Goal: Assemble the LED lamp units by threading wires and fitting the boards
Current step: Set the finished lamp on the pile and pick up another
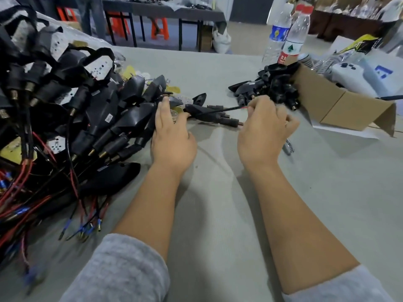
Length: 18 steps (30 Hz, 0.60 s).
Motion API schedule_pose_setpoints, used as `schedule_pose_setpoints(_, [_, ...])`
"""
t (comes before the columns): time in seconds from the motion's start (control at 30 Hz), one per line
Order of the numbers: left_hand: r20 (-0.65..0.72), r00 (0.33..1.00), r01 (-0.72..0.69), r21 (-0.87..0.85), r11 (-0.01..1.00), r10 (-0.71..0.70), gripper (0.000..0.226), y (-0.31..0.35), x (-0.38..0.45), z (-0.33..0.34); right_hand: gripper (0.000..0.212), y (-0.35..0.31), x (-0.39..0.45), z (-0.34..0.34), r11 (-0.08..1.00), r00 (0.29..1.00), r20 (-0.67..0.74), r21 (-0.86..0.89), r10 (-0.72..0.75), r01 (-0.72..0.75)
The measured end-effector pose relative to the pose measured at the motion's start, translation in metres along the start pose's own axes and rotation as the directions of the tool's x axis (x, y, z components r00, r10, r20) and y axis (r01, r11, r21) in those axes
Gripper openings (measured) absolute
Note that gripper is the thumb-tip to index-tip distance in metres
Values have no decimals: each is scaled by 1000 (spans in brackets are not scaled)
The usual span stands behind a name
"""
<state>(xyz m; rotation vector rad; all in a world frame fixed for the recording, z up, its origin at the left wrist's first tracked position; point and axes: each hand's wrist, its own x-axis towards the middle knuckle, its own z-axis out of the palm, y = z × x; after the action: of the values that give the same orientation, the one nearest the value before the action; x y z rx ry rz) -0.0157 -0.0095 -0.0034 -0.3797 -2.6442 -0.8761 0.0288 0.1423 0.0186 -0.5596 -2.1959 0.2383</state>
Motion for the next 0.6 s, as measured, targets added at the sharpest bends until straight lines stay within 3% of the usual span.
schedule_pose_setpoints(0.13, [-21,1000,-17,20,1000,18,39,-1,2,1,21,-13,-7,-5,978,959,-271,162,-82,129])
schedule_pose_setpoints(0.23, [-42,999,-16,7,1000,16,29,-2,5,1,21,-16,-8,-7,949,937,-347,277,-46,150])
schedule_pose_setpoints(0.43, [-57,991,-116,88,989,121,18,7,3,-4,22,-12,-2,-7,903,922,-345,429,176,-12])
schedule_pose_setpoints(0.53, [-105,964,-231,134,964,245,17,15,2,-5,23,-8,4,-8,863,902,-250,460,351,-208])
schedule_pose_setpoints(0.6, [-144,938,-309,58,949,314,16,23,-1,-6,26,0,10,-9,827,874,-154,431,462,-361])
